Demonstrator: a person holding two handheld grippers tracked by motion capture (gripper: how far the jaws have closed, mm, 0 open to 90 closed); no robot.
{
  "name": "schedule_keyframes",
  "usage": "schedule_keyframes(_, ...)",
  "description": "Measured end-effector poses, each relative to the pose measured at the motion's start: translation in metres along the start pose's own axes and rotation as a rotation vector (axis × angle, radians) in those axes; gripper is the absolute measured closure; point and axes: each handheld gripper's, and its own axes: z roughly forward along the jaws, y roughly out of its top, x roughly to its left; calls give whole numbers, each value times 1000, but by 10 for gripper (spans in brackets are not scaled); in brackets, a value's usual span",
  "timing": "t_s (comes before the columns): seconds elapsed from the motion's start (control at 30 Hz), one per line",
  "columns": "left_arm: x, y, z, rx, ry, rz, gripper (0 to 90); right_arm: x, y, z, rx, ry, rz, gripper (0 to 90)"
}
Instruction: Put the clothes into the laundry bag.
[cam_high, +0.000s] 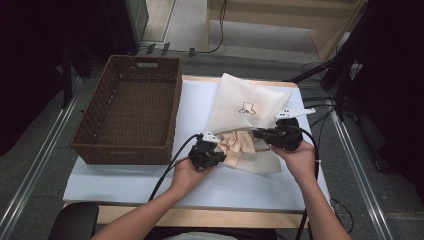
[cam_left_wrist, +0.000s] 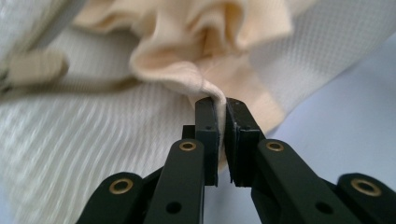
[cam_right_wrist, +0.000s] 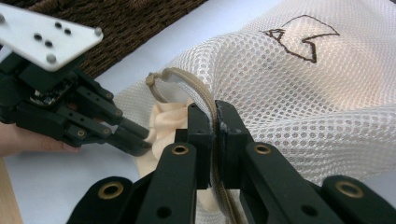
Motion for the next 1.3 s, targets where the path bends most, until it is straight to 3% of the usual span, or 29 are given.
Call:
schedule_keyframes(0.13,-7,28,0,-72,18,46,864,0,0,0,-3,2,-6,872)
schedule_keyframes(0.27,-11,53,3,-146,26,54,864,0,0,-1,-8,0,-4,872)
schedule_keyframes(0.37,-15,62,13,-158,27,73,876,0,0,-2,-9,-1,0,872)
schedule_keyframes(0.5,-17,58,34,-118,40,99,876,-1,-1,-2,-9,0,-1,872)
schedule_keyframes(0.6,-12,52,46,-57,21,84,868,-2,-1,-3,-8,1,3,872)
schedule_keyframes(0.73,-8,49,49,-40,-1,73,841,-1,-1,-2,-7,1,-2,872)
schedule_keyframes(1.0,-10,52,39,-24,-57,64,671,-1,-1,-2,-8,-1,0,872)
schedule_keyframes(1.1,-12,51,31,-25,-72,99,553,-1,-1,-2,-6,0,1,872)
schedule_keyframes(1.23,-13,47,19,-36,-99,101,405,-1,-1,-2,-7,0,-1,872)
schedule_keyframes(1.3,-13,42,11,-37,-98,103,382,-1,-1,-3,-6,0,0,872)
